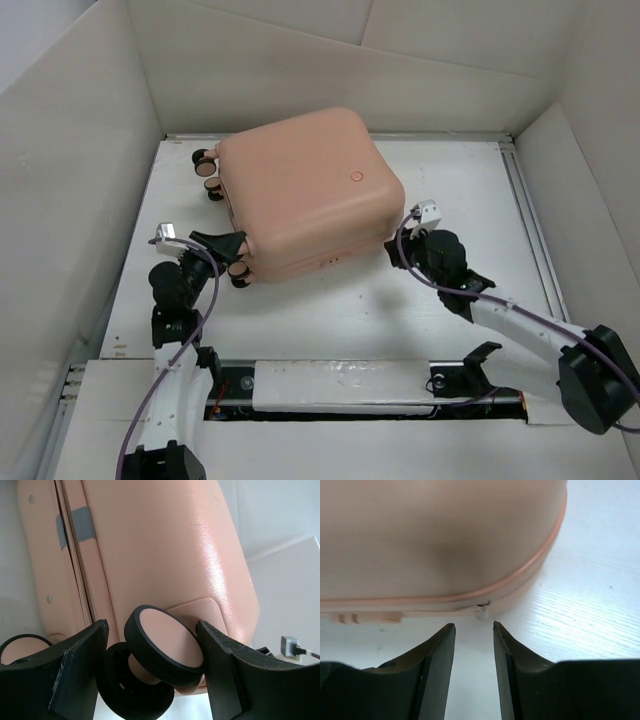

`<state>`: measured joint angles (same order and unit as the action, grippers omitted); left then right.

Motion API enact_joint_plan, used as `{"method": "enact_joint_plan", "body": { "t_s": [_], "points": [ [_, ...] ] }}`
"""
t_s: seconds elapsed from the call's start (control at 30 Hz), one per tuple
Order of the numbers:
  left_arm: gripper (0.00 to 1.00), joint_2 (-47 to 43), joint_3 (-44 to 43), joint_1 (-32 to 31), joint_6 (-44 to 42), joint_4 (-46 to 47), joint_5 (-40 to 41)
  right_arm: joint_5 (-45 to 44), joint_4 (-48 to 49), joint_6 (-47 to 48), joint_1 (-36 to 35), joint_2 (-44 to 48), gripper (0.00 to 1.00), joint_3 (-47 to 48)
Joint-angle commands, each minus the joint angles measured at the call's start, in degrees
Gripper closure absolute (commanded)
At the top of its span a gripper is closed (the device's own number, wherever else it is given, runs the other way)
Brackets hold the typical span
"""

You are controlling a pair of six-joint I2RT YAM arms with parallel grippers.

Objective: Pack the luggage

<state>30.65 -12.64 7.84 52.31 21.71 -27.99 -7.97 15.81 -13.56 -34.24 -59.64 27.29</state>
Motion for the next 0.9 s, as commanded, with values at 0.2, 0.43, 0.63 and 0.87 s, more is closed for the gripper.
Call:
{"method": "enact_joint_plan", "body": {
  "t_s": [0.2, 0.43, 0.63, 0.87],
  "points": [
    [1.00, -1.13, -8.10, -0.37, -5.29, -6.34, 7.85, 17.00, 5.45, 8.55, 9.70, -7.50, 0.52, 4.00],
    [1.00, 2.13, -1.87, 0.25, -4.77, -1.86, 8.56, 26.24, 11.60, 9.70, 11.73, -14.63, 0.58, 5.76],
    [1.00, 4.76, 1.39, 0.78, -2.57, 3.24, 6.90, 26.78, 20.65, 7.94, 11.74, -14.20, 0.96, 2.07],
    [1.00, 5.38, 4.47, 0.52, -0.99, 9.13, 3.73, 23.45, 19.88, 2.85, 2.09, -10.24, 1.00, 0.84]
  ]
}}
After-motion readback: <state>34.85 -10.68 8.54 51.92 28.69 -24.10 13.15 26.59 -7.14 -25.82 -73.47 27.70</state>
